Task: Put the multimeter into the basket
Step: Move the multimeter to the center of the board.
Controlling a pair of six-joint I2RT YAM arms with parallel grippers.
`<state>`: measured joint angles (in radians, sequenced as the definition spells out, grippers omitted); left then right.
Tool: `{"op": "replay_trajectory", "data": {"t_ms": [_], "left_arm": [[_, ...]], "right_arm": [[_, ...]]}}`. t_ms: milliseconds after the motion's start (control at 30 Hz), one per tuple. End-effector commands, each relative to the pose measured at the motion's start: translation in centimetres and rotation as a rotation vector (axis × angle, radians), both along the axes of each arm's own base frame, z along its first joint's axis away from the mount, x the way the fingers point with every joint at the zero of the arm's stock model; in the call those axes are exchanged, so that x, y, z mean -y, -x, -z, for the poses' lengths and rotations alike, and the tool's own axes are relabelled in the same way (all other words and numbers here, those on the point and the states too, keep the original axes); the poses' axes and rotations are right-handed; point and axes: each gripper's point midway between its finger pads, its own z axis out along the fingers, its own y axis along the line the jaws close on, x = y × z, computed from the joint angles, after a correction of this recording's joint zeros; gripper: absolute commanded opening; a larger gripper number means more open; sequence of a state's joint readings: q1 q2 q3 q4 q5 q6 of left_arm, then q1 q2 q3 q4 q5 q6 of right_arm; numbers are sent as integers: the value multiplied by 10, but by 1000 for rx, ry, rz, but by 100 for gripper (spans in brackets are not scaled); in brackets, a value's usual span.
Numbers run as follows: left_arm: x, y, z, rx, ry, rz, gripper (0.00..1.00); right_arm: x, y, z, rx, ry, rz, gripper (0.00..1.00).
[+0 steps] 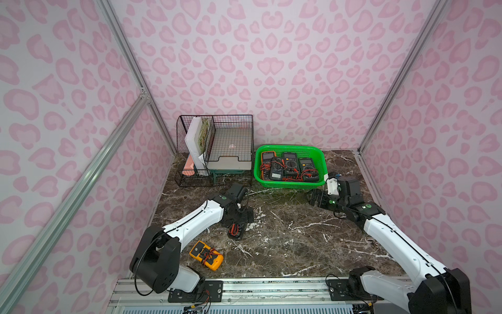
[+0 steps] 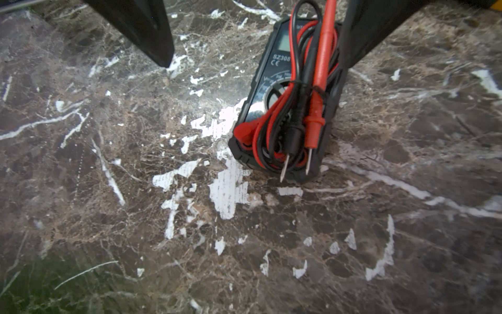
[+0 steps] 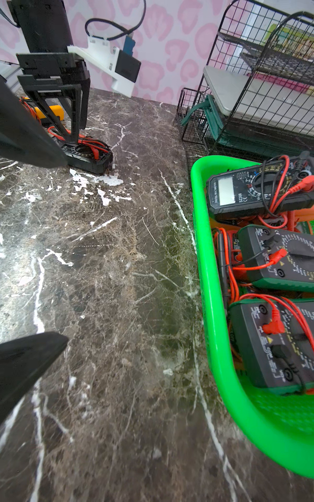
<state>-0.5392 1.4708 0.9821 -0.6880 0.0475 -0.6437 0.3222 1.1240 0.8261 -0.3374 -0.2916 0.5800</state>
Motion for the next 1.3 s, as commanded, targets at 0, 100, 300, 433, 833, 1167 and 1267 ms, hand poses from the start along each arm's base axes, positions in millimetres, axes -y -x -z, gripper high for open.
{"op": "replay_trajectory", "data": {"t_ms": [0, 100, 300, 433, 833, 1167, 1267], "left_arm": [[-14, 6, 2, -23, -87, 9, 98], [-16, 5, 3, -23, -105, 4, 99], [-21, 10, 6, -39, -141, 14, 98], [-21, 13, 6, -45, -152, 36, 99], [-23, 19, 12, -45, -179, 67, 98], [-21, 15, 32, -77, -215, 102, 99], [-18, 10, 40, -86, -220, 110, 99]], "right_arm": [[0, -1, -5, -3, -1, 5, 99], [-1, -2, -7, -7, -3, 4, 99], [-2, -7, -4, -25, -6, 12, 99], [-3, -10, -1, -37, 0, 12, 99], [-2, -7, 13, -64, 28, -1, 99], [-1, -7, 11, -66, 33, -2, 99], [0, -8, 9, -60, 35, 2, 99]]}}
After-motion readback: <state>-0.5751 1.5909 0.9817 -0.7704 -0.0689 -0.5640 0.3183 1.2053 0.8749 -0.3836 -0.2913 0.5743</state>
